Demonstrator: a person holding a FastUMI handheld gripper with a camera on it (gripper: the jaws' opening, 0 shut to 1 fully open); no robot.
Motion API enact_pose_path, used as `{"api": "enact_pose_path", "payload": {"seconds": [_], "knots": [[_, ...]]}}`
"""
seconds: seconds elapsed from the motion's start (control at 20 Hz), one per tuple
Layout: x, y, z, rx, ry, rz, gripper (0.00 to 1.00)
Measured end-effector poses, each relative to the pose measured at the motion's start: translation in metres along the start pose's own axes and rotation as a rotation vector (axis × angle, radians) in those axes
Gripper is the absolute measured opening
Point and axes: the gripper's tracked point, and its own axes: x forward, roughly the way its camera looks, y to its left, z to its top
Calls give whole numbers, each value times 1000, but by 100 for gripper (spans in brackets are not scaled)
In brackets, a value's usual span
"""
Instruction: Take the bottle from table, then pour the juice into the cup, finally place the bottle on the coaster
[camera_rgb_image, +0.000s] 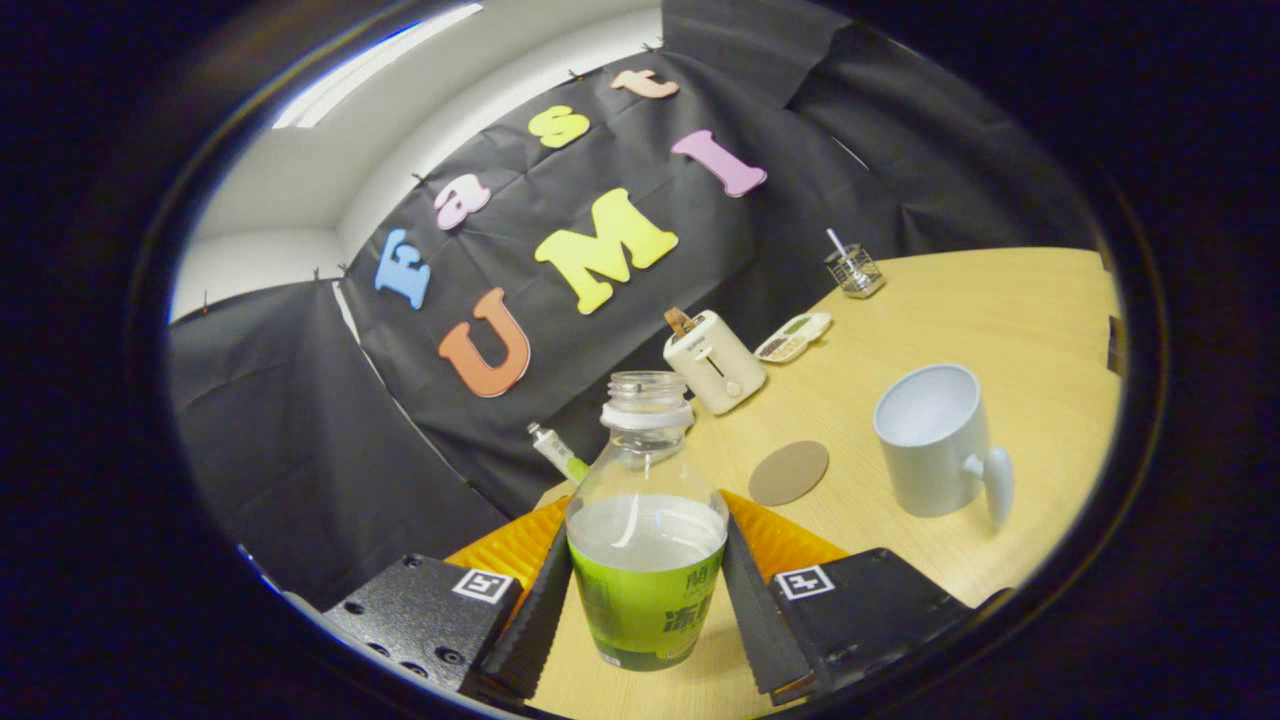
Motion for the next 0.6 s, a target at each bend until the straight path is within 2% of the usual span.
{"api": "enact_pose_path", "payload": {"seconds": [0.2, 0.4, 0.6], "knots": [[-4, 0, 12, 154, -12, 73, 80], [-1, -13, 15, 276, 9, 78, 80], [1, -11, 24, 426, 21, 143, 80]]}}
